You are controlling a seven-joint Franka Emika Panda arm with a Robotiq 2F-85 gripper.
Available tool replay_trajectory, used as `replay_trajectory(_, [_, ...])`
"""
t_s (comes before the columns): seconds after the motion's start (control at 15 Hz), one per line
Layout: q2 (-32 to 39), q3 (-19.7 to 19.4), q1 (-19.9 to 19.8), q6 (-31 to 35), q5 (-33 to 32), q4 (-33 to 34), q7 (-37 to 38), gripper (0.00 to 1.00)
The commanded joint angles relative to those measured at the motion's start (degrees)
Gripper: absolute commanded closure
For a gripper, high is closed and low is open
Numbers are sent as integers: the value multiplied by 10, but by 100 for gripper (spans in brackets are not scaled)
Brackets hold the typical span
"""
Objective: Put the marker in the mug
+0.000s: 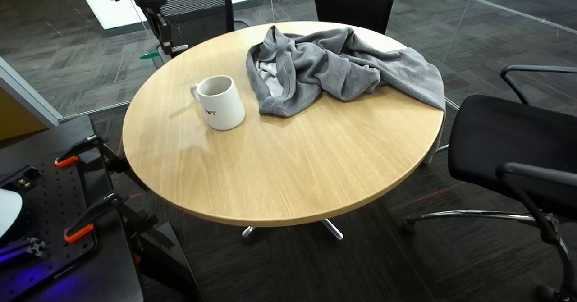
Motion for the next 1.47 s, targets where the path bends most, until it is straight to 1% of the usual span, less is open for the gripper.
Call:
replay_trajectory(0.0, [-36,-12,6,-33,-39,3,24,97])
replay_trajectory(0.2, [-60,-16,2,-31,-68,-1,34,97])
replay_trajectory(0.4, [-84,-19,-6,-36,-79,-2,43,97])
replay_trajectory(0.73, [-135,-19,-33,-61,-69,-13,20,97])
replay_trajectory(0.8, [-143,-16,-41,-72,-59,-15,1,97])
replay_trajectory(0.87, [-112,-11,-37,-50,-65,0,19,86])
replay_trajectory(1.0, [-126,-11,-45,-61,-65,-3,12,86])
replay_trajectory(1.27, [-129,-10,-46,-62,-64,-5,11,86])
replay_trajectory(1.33, [-123,-11,-45,-48,-64,-5,37,97])
replay_trajectory(1.4, [-123,-14,-42,-37,-83,-7,71,97])
